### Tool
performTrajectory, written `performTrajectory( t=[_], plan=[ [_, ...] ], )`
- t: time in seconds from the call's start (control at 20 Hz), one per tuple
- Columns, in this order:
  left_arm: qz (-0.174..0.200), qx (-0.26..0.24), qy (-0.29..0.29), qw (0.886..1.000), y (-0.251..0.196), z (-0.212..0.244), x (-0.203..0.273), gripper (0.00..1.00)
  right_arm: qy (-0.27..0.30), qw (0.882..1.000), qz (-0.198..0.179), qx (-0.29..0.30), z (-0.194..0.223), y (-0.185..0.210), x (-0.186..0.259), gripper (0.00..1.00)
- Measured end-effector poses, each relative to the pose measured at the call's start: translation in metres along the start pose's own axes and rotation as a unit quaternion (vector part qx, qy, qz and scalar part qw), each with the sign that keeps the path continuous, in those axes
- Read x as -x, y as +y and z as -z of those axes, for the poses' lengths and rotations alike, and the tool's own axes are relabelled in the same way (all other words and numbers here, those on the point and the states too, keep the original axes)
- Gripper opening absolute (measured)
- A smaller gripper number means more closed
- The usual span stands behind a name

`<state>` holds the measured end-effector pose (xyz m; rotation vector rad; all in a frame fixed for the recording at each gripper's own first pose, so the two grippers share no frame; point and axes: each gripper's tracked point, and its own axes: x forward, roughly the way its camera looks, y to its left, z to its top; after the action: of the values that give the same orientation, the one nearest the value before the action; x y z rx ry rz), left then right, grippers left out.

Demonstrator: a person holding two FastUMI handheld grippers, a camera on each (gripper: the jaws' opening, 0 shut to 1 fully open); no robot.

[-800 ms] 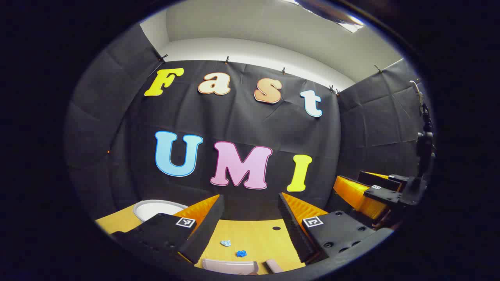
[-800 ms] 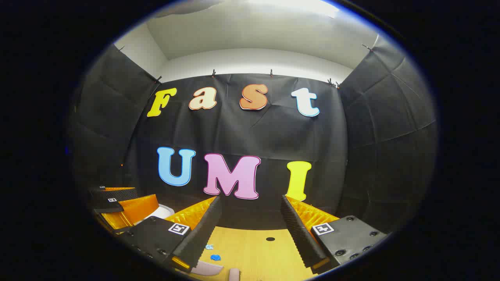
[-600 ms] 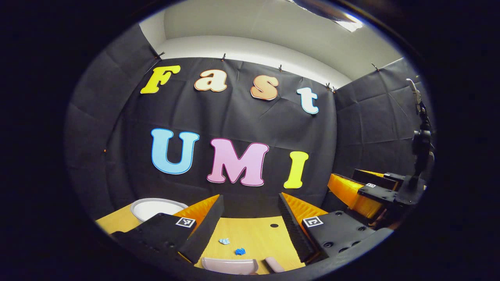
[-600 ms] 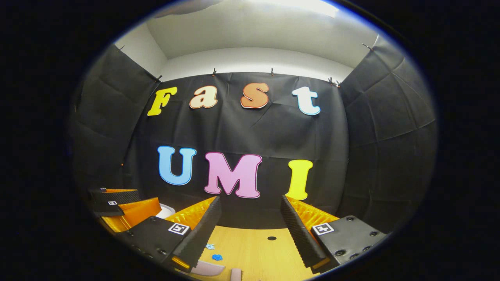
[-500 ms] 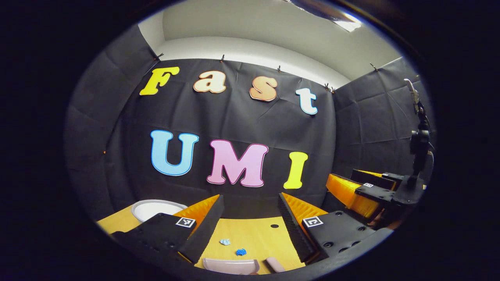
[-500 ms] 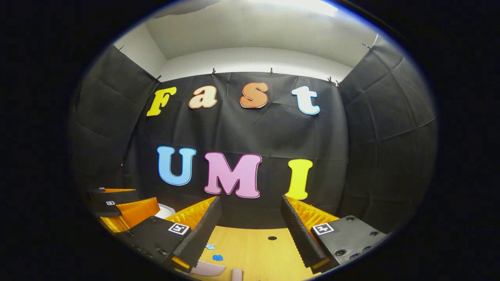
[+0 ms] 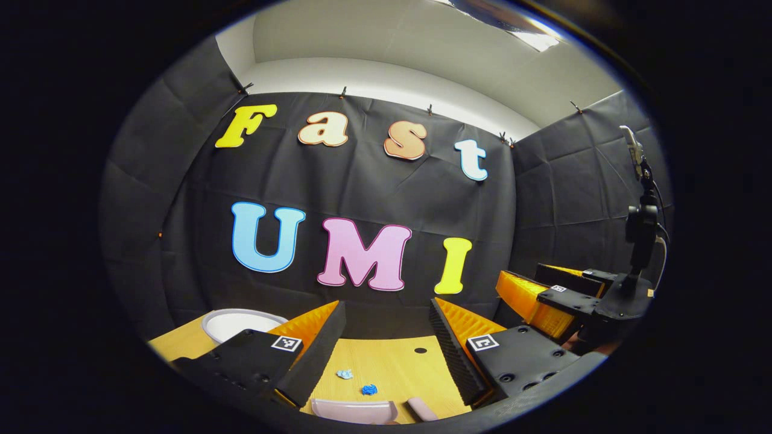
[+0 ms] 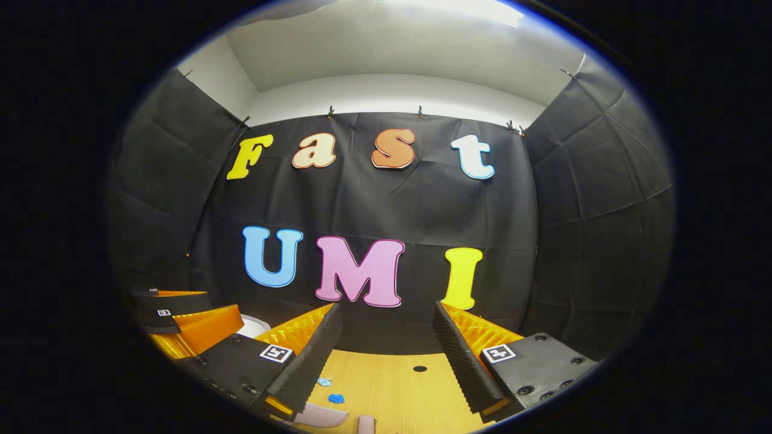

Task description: Pick up the small broom and dustpan from the desktop, sweep the trash into the dustpan with the broom, and then empty the trash into the garbage bin.

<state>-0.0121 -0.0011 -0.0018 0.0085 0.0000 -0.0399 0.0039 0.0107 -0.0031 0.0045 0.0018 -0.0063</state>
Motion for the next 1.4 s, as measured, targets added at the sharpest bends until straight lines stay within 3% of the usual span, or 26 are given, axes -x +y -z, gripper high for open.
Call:
performTrajectory(
  t=[1.4],
  plan=[
    [-0.031, -0.003, 0.013, 0.999, 0.021, 0.006, 0.005, 0.82, 0.024, 1.000, 0.006, 0.011, 0.017, 0.012, -0.004, 0.98]
  ],
)
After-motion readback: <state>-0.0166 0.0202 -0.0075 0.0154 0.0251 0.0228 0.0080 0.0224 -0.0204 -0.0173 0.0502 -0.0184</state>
